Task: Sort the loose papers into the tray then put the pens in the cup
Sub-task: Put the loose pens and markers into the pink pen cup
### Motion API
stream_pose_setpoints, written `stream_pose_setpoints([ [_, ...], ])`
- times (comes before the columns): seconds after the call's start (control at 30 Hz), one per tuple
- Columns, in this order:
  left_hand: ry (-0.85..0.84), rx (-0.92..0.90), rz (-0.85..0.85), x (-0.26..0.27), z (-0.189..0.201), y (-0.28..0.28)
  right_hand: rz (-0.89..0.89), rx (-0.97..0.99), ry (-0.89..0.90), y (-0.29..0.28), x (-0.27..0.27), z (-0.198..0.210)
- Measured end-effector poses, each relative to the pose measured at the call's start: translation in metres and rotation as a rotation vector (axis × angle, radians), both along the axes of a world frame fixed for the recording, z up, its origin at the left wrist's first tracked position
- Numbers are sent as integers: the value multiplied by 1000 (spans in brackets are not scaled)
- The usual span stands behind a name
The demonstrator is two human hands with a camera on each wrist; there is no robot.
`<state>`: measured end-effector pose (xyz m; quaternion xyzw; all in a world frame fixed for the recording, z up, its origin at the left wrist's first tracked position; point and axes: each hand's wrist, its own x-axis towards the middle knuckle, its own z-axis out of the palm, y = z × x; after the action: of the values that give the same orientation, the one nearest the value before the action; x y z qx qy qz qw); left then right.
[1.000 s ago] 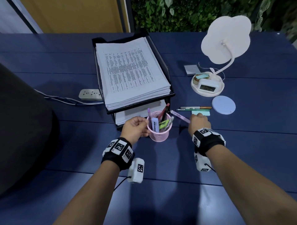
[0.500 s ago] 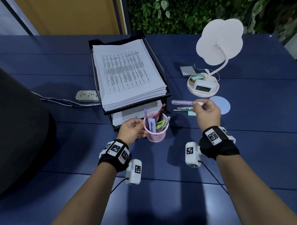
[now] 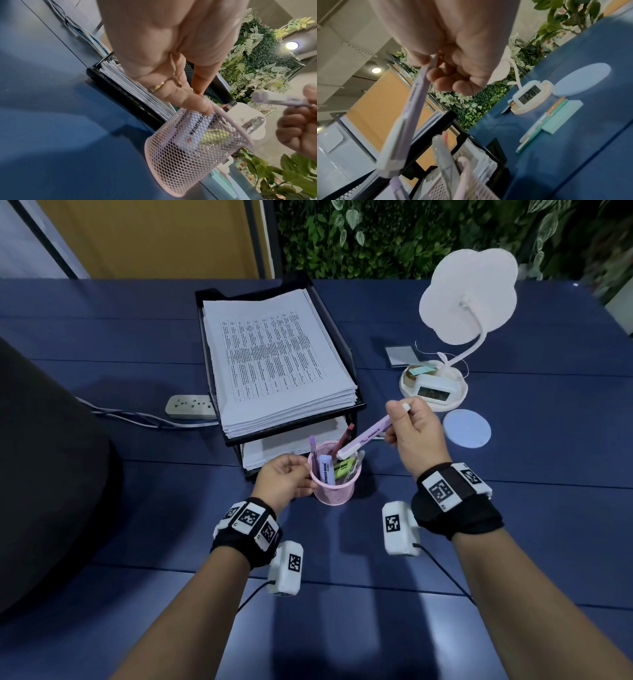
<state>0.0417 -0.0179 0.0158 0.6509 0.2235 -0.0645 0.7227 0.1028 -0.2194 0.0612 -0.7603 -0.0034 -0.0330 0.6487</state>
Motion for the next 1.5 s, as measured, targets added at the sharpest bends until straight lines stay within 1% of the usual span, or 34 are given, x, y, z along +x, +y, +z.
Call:
stream_pose_setpoints([
  [0.1, -71, 125, 24, 1, 0, 4, -19, 66, 77, 4, -2, -3],
  [0.17, -115, 150, 29, 2, 3, 8, 3, 124, 116, 5, -2, -5],
  [0.23, -134, 123, 1, 3, 7, 9, 39, 137, 142, 6, -3, -7],
  [0.3, -146, 58, -24, 4, 12, 8, 83, 128, 158, 7, -4, -9],
  [0.47, -189, -82, 31, 7, 20, 4, 194, 87, 186, 10, -10, -8],
  [0.53, -207, -87, 44, 8, 21, 5, 235, 23, 175, 8, -10, -7],
  [0.7, -257, -55, 46, 13, 27, 5, 370, -223, 107, 7, -5, 0],
  [0.83, -301, -35, 23, 16, 36, -3, 476, -464, 48, 17, -3, 5],
  [0.9, -323, -51, 31, 18, 40, -6, 446, -490, 16, 20, -2, 5],
  [0.97, -329, -48, 30, 19, 41, -6, 384, -400, -24, 19, 0, 5],
  [1.03, -309, 2, 32, 19, 36, -4, 344, -282, -39, 17, 1, 4],
  [1.07, -287, 56, 32, 19, 32, -2, 329, -228, -34, 16, 1, 5],
  [1.17, -158, 228, 14, 19, 14, 3, 292, -108, -10, 17, -3, 5],
  [1.23, -67, 290, -2, 19, 4, 5, 301, -145, -17, 18, -6, 4],
  [1.3, -10, 304, -35, 18, -2, 4, 330, -254, -9, 19, -9, 1],
  [1.4, 4, 256, -60, 16, -1, 1, 359, -405, 32, 19, -15, -5],
  [1.5, 0, 221, -66, 16, 3, 2, 327, -429, 46, 16, -17, -7],
])
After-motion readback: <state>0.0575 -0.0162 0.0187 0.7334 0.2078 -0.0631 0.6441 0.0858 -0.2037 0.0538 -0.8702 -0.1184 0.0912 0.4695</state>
